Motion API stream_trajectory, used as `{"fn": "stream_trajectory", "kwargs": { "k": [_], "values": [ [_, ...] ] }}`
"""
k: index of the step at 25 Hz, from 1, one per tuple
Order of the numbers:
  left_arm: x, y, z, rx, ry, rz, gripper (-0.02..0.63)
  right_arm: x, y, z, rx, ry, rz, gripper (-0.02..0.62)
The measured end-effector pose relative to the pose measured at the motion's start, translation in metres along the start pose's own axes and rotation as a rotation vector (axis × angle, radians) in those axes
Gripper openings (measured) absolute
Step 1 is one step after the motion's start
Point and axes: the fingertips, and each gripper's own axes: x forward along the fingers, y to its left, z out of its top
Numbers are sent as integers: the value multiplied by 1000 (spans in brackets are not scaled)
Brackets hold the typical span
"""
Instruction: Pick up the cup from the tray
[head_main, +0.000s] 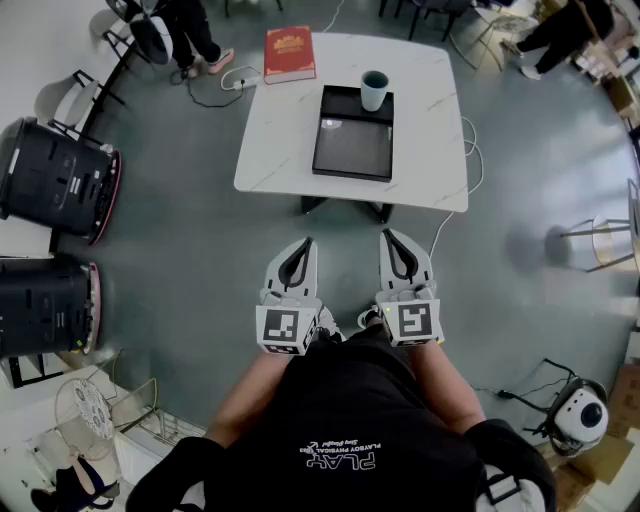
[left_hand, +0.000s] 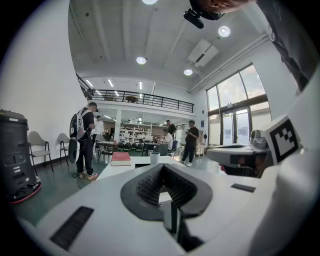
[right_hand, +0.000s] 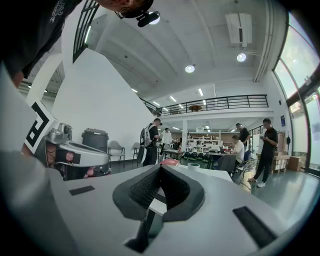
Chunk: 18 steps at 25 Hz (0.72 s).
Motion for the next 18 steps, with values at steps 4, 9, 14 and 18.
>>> {"fn": "stream_trajectory", "kwargs": {
  "k": [4,9,14,18],
  "values": [
    [-9,4,2,-7,1,15,3,-8,5,5,14,-3,-6,8],
    [-14,6,-1,-5,3,21,3,-15,7,2,27,-22,-4,8],
    [-15,3,0,-6,0,29,3,-27,-3,5,78,-51,-55,9],
    [-15,3,3,-11,-12,33,3,-30,-4,5,74,-39,-60,9]
  ]
}}
